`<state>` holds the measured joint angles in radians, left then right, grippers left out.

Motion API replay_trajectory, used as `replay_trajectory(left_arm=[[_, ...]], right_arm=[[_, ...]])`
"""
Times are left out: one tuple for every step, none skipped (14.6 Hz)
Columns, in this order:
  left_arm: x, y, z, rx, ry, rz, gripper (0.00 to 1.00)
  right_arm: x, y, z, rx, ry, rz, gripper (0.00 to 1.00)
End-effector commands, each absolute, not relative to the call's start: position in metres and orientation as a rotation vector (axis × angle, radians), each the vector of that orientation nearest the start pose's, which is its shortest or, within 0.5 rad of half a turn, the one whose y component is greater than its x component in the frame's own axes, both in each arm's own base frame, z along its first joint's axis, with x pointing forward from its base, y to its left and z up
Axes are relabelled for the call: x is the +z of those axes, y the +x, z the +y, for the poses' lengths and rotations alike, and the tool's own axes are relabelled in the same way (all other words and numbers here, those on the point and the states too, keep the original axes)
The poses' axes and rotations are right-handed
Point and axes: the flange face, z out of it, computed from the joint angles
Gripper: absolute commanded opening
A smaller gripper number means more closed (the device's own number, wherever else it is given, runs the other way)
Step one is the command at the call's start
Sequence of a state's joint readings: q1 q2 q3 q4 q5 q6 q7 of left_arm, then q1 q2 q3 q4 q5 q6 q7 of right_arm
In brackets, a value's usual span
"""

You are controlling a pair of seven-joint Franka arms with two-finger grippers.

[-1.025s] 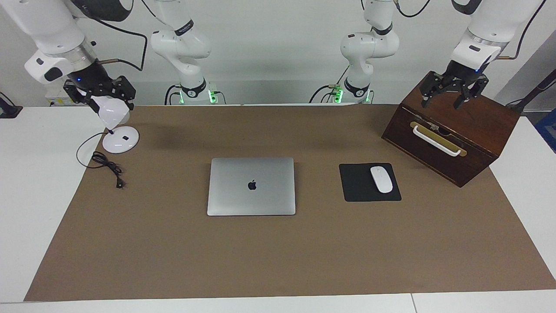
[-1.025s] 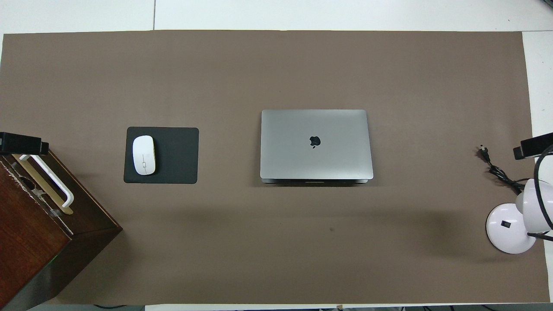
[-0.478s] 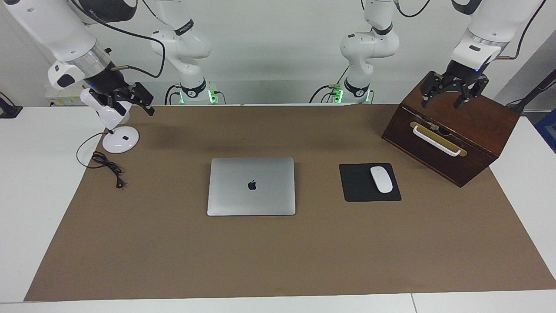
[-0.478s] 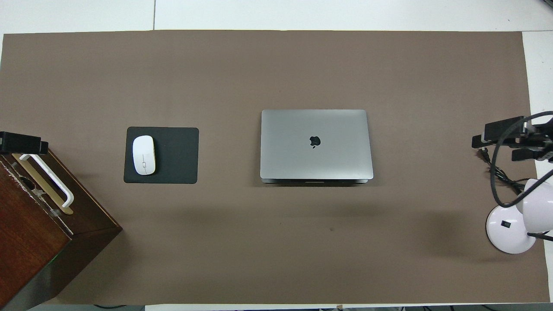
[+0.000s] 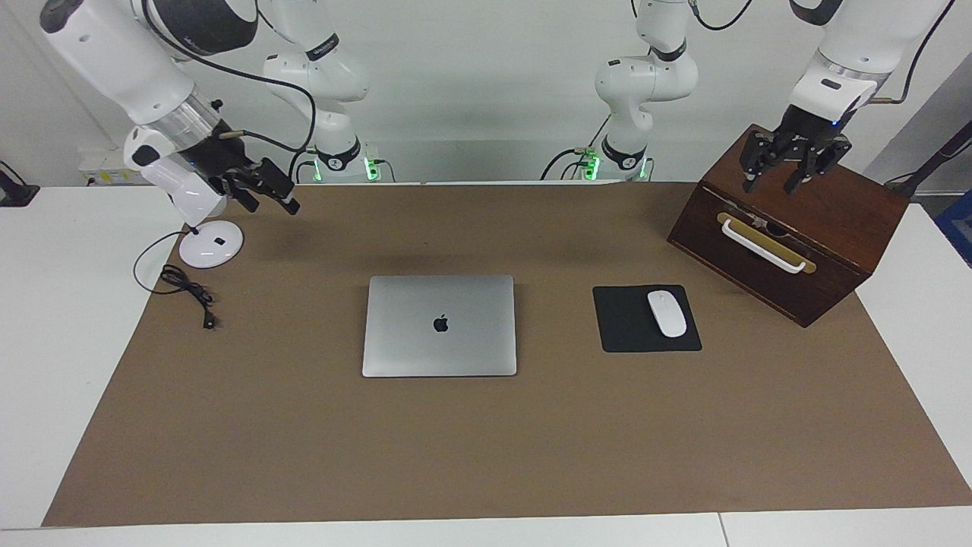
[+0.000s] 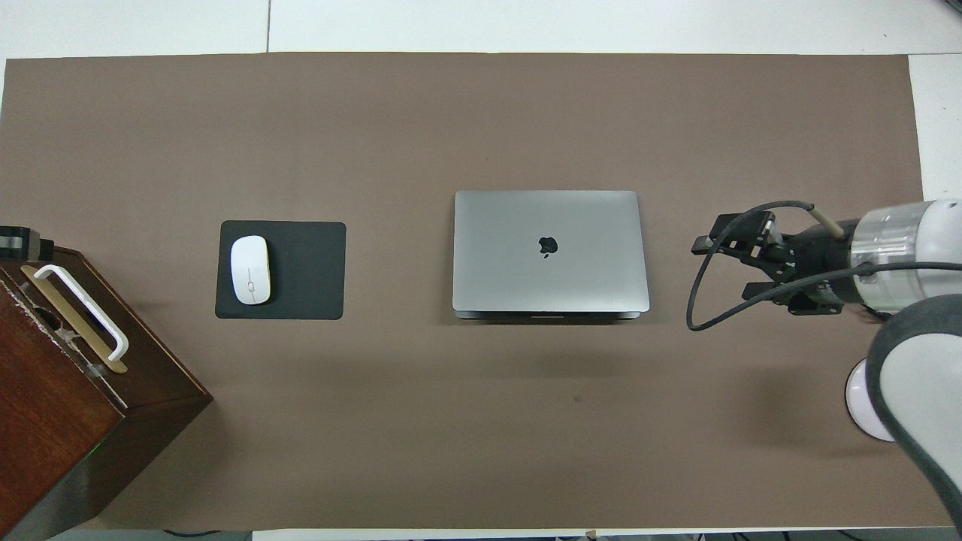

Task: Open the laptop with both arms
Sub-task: 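Move the right gripper toward the laptop while the left gripper advances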

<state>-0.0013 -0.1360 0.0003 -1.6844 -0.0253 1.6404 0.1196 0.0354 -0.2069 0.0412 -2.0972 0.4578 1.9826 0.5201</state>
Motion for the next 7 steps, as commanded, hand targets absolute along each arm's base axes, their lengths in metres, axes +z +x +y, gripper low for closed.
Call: replay_trajectory(left_arm=[[0.651,0.518,-0.001,-0.212,-3.130,0.182,0.00],[0.652,0.518,-0.001,-0.219,-3.129,0.184,0.00],[0.652,0.519,-0.003,-0.231,-3.127,0.189,0.00],[0.652,0.520,-0.005,-0.244,-3.127,0.194,0.00],[0.651,0.520,-0.007,-0.239,-3.127,0.205,0.00],[0.647,0.519,-0.009,-0.225,-3.128,0.213,0.00],[0.641,0.517,-0.016,-0.206,-3.129,0.239,0.00]], right_arm=[[0.492,0.476,0.073,0.040,-2.496,0.929,1.00],[0.482,0.472,0.072,0.044,-2.450,0.992,1.00],[0.471,0.467,0.079,0.066,-2.387,1.060,1.00],[0.463,0.461,0.087,0.069,-2.335,1.117,1.00],[0.451,0.454,0.090,0.064,-2.312,1.170,1.00],[0.443,0.444,0.097,0.053,-2.299,1.210,1.00],[0.431,0.431,0.103,0.033,-2.293,1.236,1.00]])
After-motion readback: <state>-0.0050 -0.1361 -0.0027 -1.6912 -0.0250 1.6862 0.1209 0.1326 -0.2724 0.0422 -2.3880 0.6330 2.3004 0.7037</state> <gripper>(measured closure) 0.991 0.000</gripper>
